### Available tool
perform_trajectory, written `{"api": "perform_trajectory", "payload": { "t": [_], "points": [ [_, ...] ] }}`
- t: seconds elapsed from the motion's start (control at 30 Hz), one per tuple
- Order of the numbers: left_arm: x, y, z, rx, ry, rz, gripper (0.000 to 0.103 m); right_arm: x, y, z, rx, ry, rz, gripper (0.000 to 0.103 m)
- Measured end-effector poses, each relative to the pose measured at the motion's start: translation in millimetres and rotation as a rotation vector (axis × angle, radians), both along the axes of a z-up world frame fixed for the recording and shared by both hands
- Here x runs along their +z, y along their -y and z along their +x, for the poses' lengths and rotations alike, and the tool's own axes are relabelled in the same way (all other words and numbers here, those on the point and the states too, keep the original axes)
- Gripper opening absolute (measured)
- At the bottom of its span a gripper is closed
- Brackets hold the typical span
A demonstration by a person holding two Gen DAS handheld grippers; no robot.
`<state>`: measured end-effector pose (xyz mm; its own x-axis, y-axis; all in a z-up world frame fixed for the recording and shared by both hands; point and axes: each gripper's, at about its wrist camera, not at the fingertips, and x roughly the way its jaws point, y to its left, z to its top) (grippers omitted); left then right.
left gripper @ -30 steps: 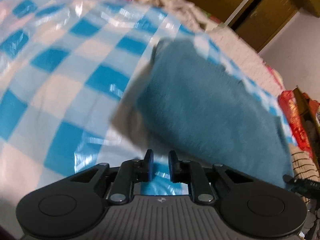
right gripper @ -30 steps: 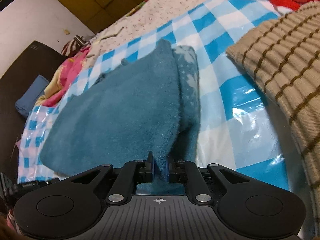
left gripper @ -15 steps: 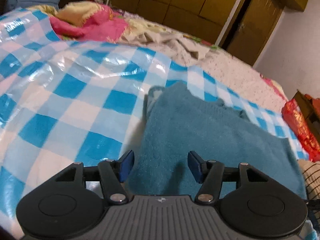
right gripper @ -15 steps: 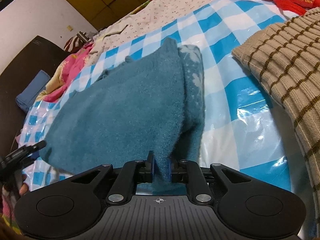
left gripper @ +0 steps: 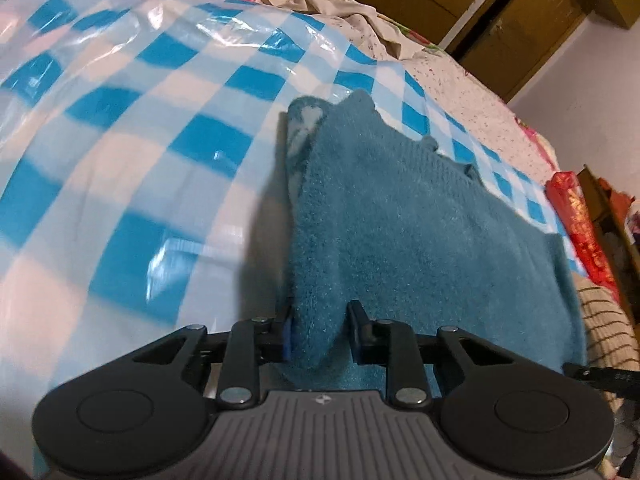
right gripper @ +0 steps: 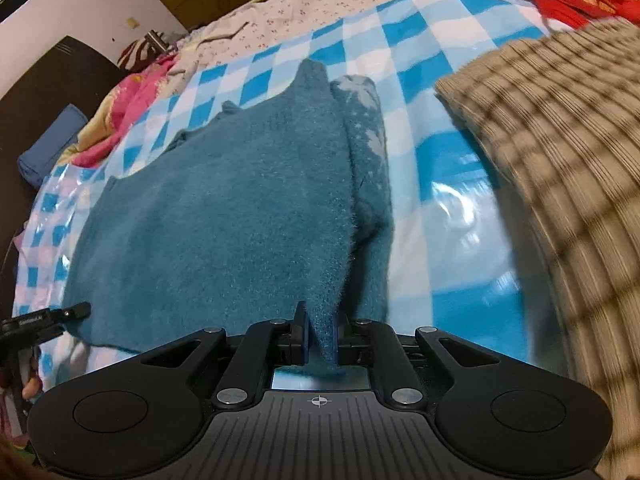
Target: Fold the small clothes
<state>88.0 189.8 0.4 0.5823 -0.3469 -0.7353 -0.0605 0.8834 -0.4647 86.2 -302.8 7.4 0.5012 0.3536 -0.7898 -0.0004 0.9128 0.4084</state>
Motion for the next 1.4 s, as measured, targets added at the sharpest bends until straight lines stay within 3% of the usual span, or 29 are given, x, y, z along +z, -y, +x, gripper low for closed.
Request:
{"api": "perform_trajectory", "payload": {
  "t": [0.1,0.23,0.37,0.47,0.57,0.6,0.7,0.8,0.87,1.07,1.27,1.4],
  "points": [
    [0.3,-1.8,-20.1,0.017,-0.008,-0.034,0.036,0.0,3.7,-14.2,-0.009,-0.012,-0.003,0.01],
    [6.4,1.6,-26.5,0.009,0.009,0.0,0.038,2.9,2.9,-16.1,-0.006,-0.001,-0.02,0.015],
    [15.0,5.1,-16.6,0.008,0.03,0.005,0.049,12.1,1.2,-9.2,-0.02,0.045,-0.017,0.017],
    [18.5,9.3,-7.7,0.014,0.057,0.028,0.057,11.7,0.6,1.0,-0.018,0.065,-0.002,0.028],
    [14.9,12.7,-0.6,0.033,0.048,0.064,0.053,7.3,1.1,8.6,-0.046,0.078,0.015,0.028],
    [12.3,12.4,-0.6,0.034,0.034,0.055,0.044,7.0,1.8,7.6,-0.053,0.086,0.026,0.028],
    [10.1,10.0,-10.7,0.038,0.016,0.036,0.033,7.1,3.6,-0.9,-0.048,0.075,0.03,0.011],
    [16.1,7.5,-23.9,0.051,0.018,0.023,0.027,18.6,4.7,-17.1,-0.04,0.102,0.041,0.01],
    [14.3,7.2,-24.9,0.047,0.012,0.034,0.027,20.9,2.6,-17.8,-0.03,0.111,0.026,0.01],
    [2.2,2.9,-20.5,0.074,-0.019,0.021,0.028,-13.4,3.1,9.1,-0.081,0.011,0.026,0.011],
    [15.9,12.0,-27.5,0.073,0.016,0.1,0.03,6.3,7.2,-7.9,-0.1,0.078,-0.007,0.015],
    [30.2,18.9,-37.9,0.089,0.068,0.178,0.03,25.9,1.2,-21.4,-0.115,0.171,-0.08,0.015]
  ]
}}
